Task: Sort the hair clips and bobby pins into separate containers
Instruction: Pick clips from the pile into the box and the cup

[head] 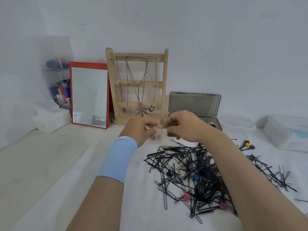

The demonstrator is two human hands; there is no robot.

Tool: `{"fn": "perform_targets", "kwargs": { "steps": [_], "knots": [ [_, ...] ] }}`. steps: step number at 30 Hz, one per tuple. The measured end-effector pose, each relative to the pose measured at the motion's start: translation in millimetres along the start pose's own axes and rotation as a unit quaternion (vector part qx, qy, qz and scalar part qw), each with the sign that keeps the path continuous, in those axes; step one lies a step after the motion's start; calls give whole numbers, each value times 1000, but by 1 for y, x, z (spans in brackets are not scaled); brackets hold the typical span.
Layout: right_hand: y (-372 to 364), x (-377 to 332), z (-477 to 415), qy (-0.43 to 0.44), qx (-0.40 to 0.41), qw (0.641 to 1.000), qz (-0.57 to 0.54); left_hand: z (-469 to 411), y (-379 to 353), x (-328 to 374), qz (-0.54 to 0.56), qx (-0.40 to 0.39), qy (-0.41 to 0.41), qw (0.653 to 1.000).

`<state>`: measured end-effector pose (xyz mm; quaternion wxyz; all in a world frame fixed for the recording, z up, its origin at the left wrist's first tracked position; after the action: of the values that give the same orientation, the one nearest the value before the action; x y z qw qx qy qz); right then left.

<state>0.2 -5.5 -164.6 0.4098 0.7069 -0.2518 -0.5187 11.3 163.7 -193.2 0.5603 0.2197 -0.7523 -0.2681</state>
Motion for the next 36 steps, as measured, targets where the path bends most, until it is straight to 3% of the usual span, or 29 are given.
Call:
{"fn": "perform_targets", "kwargs": {
  "steps": [4,6,11,15,21,27,32,36],
  "knots": [
    [-3,2,18,-7,-131,987,95,5,8,19,-1,-3,-40,999],
    [-7,6,26,-23,-174,976,128,11,5,31,-7,-51,-48,997],
    [-17,13,34,-40,-176,961,209,40,-30,37,-92,-267,5,959],
    [-15,16,37,-39,-161,966,198,57,-43,36,-100,-319,40,942],
    [6,14,47,-25,-144,982,115,65,-42,44,-115,-307,27,945],
    [-2,-15,66,25,-233,967,97,68,-35,41,-112,-284,24,952],
    [-31,-24,70,30,-265,949,166,62,-13,37,-90,-213,27,973],
    [-40,-29,71,35,-268,949,164,43,17,43,-20,-65,-2,998]
  ]
}}
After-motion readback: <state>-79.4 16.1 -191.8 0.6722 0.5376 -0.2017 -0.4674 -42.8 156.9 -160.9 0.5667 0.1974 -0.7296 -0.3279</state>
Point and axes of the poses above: each hand's wrist, its own z-axis away from the middle knuckle, its own y-axis out of the back of the hand, x = y × z, the point moved 5 cm from there along -z, towards the middle knuckle, and after that the axes turned 5 degrees about z, right-handed, at the moved point
